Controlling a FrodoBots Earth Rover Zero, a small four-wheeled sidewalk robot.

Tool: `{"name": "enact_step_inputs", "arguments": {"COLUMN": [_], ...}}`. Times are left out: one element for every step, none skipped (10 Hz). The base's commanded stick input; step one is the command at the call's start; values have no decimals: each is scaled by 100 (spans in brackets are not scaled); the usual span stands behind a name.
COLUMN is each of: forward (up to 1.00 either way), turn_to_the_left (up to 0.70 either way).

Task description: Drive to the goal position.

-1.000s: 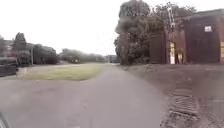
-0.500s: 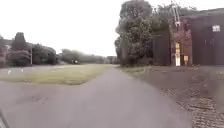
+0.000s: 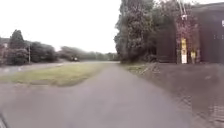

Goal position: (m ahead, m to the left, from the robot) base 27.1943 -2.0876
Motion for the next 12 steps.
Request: {"name": "enact_step_inputs", "arguments": {"forward": [100,100,100,100,100,100,100,100,100,100,100,100], "turn_to_the_left": [0,0,0,0,0,0,0,0,0,0,0,0]}}
